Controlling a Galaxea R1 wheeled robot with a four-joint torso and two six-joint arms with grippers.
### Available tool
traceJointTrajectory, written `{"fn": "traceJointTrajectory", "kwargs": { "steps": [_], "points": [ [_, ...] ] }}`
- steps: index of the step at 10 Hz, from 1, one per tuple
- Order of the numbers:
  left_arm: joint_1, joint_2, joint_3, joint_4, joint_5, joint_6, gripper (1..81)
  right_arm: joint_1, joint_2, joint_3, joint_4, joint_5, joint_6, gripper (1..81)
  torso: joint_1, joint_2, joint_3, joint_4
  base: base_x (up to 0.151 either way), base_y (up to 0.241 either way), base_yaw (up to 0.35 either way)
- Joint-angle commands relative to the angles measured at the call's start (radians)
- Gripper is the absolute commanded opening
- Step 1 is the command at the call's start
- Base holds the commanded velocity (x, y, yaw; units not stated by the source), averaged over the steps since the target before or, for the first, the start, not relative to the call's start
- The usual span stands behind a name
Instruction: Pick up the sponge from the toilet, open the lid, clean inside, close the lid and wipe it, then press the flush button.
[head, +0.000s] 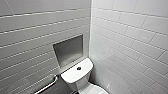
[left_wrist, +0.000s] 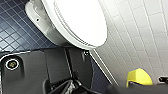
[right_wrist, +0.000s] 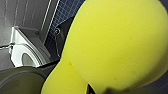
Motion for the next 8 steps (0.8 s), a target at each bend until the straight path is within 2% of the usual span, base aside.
{"fn": "traceJointTrajectory", "kwargs": {
  "steps": [1, 3, 8],
  "points": [
    [-0.209, -0.084, 0.105, -0.136, 0.149, -0.007, 81.1, 0.026, -0.031, 0.024, 0.015, -0.063, 0.014, 1.0, 0.0, 0.0, 0.0, 0.0, 0.0, 0.0, 0.0],
    [-0.321, -0.08, 0.11, -0.203, 0.202, -0.007, 81.1, 0.036, -0.024, 0.026, 0.013, -0.063, 0.037, 1.0, 0.0, 0.0, 0.0, 0.0, 0.0, 0.0, 0.0],
    [-0.621, -0.058, 0.099, -0.372, 0.32, -0.007, 81.1, 0.053, 0.006, 0.009, 0.013, -0.063, 0.04, 1.0, 0.0, 0.001, 0.0, 0.0, 0.0, 0.0, 0.0]
  ]
}}
